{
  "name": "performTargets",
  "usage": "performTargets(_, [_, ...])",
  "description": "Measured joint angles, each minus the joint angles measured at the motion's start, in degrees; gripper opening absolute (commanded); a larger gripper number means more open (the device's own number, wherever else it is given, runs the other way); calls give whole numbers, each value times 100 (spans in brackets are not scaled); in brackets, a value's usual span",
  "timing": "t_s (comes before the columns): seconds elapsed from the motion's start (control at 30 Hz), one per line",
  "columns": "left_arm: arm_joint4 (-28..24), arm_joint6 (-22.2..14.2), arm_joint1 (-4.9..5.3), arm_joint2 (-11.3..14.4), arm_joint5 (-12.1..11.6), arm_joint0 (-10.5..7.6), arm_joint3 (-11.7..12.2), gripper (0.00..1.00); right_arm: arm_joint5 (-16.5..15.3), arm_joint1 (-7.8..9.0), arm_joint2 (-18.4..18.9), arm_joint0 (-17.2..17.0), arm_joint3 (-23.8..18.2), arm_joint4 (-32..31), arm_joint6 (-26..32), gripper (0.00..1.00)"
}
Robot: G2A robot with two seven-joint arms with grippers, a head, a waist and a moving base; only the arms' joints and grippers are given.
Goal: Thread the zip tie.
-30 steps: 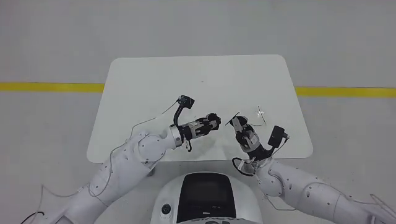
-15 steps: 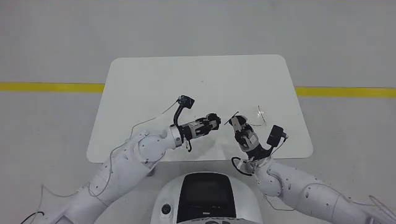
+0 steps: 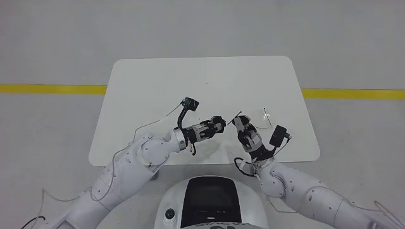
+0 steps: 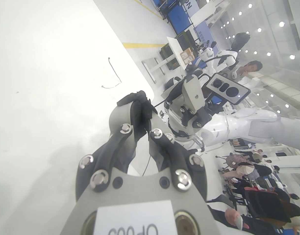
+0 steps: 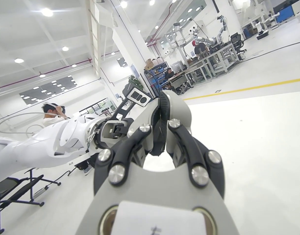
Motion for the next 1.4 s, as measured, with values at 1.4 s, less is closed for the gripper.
performTargets(1.4, [0,0,0,0,0,0,0,0,0,-378,332,-100,480,-204,161,0])
